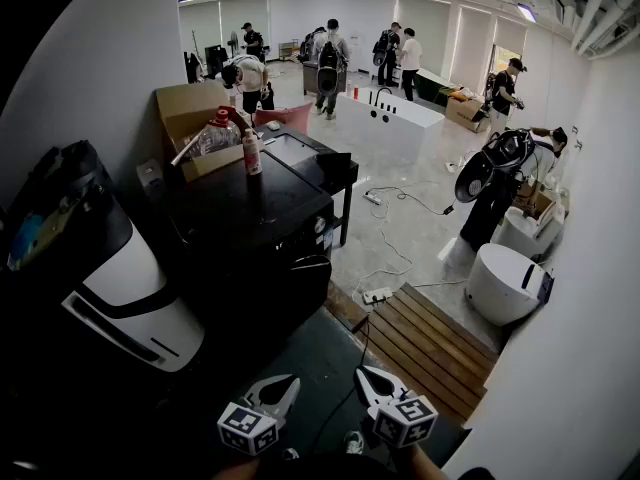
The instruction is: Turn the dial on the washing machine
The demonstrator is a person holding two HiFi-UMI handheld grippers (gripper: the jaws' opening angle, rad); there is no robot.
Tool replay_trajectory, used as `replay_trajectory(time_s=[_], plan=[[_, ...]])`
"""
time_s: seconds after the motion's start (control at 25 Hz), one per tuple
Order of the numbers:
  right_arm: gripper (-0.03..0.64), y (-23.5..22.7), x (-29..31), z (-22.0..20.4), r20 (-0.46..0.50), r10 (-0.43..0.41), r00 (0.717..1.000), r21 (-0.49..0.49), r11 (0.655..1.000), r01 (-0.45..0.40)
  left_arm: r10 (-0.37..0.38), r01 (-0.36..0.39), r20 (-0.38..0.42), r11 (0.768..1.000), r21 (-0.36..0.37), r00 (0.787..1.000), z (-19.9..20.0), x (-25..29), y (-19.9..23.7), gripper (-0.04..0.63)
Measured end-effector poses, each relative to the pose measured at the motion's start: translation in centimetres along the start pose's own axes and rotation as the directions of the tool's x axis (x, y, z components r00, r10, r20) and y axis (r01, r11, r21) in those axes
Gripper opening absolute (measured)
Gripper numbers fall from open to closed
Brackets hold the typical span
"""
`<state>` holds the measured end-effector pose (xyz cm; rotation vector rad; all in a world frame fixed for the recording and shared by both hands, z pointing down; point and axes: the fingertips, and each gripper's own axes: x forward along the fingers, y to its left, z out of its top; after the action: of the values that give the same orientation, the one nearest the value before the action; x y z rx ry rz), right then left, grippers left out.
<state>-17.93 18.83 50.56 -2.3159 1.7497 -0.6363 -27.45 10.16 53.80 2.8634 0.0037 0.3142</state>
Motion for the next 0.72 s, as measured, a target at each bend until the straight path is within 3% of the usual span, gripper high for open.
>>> replay_trajectory(time_s=[0.12, 0.28, 0.44, 0.72], plan=[[-0.002, -1.1, 0.6, -0.3, -0.021, 0.038, 0.999, -0.031, 0.999, -0.039, 0.009, -0.008, 0.021, 1.0, -0.004, 1.0, 0.3, 1.3, 0.1, 0.009], [0.0, -3.5, 1.0, 0.8, -0.014, 0.013, 1.0, -0.055, 0.998, -0.013, 0.054, -0.054, 0.038, 0.999, 0.005, 0.998, 0.6, 3.3, 0.0, 0.009], [0.122, -6.4, 1.0, 1.3, -0.026, 0.011, 1.0, -0.069, 0.998, -0.013, 0.106, -0.107, 0.05, 0.994, 0.001, 0.993, 0.6, 5.2, -0.2, 0.061], [0.204, -10.6, 0.7, 2.1, -0.067, 0.041, 0.997, -0.045, 0.998, -0.044, 0.179, -0.178, 0.065, 0.984, -0.032, 0.982, -0.4, 8.1, -1.2, 0.109]])
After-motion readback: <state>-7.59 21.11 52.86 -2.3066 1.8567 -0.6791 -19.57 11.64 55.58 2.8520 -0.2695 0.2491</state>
